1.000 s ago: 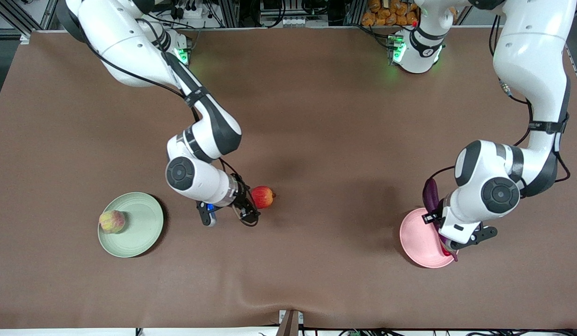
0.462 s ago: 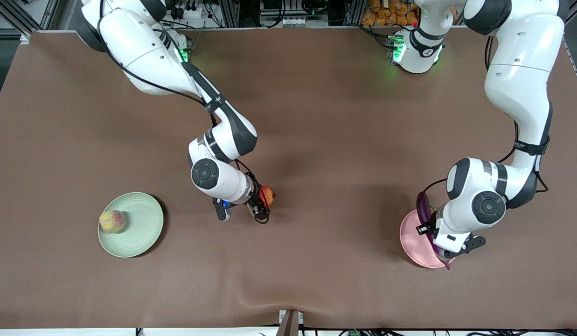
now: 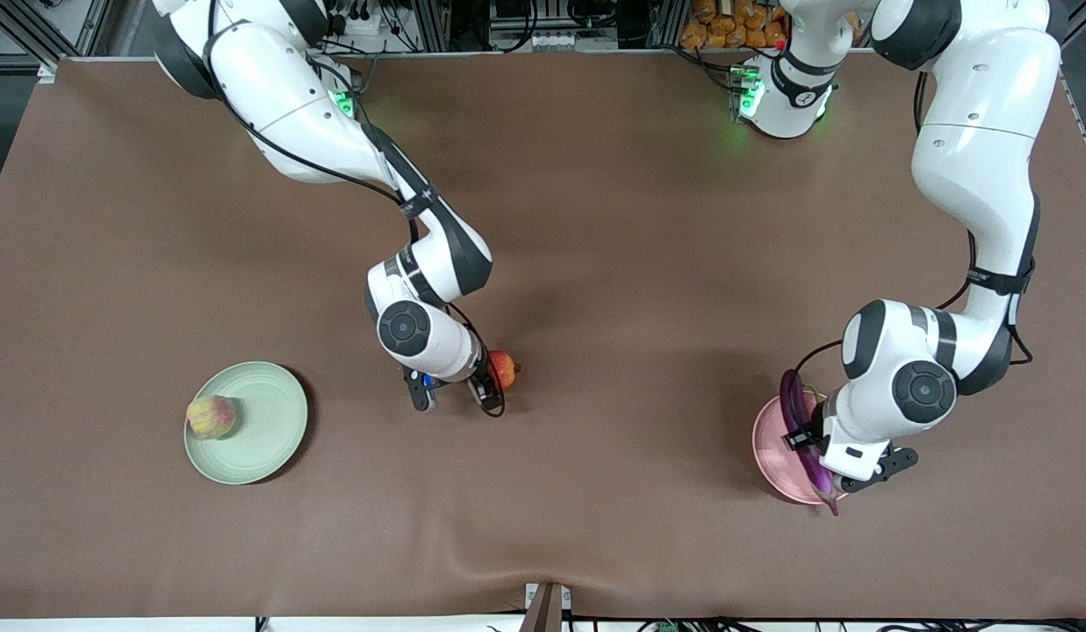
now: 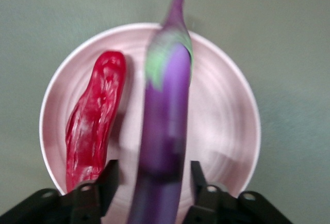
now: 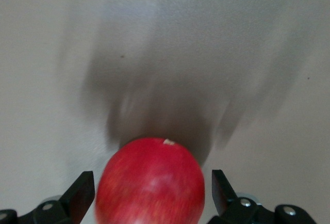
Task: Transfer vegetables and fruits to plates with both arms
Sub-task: 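Release the eggplant on the pink plate while the right gripper carries the apple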
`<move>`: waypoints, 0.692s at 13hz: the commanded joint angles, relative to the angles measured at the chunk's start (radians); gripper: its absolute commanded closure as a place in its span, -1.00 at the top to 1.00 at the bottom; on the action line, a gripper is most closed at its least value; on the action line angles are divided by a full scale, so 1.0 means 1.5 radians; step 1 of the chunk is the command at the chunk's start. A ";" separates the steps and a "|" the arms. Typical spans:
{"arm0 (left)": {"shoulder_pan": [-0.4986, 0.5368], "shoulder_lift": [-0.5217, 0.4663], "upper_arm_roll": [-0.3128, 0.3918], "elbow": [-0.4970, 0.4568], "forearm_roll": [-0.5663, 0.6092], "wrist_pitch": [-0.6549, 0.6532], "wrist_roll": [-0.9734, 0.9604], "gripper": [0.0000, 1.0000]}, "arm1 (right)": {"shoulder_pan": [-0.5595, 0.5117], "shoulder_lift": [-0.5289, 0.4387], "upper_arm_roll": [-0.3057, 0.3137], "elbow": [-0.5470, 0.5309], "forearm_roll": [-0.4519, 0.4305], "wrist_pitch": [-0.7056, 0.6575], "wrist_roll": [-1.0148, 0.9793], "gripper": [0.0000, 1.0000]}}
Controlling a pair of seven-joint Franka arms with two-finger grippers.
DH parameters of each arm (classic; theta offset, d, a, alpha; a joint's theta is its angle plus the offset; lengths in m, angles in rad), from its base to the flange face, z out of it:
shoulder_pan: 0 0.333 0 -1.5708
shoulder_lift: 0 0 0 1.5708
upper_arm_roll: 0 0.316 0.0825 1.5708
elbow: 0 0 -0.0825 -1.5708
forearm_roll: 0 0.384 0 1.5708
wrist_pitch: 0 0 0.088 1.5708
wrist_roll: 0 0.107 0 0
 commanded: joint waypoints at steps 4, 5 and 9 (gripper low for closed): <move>0.003 -0.169 -0.026 -0.008 -0.015 -0.135 0.017 1.00 | 0.003 -0.003 -0.008 0.015 -0.020 0.014 0.016 -0.22; 0.003 -0.197 -0.030 -0.007 -0.021 -0.168 0.026 1.00 | -0.008 -0.017 -0.008 0.021 -0.019 0.007 0.011 -0.23; 0.010 -0.323 -0.029 -0.005 -0.141 -0.310 0.061 1.00 | -0.104 -0.092 -0.004 0.043 -0.010 -0.122 -0.118 -0.19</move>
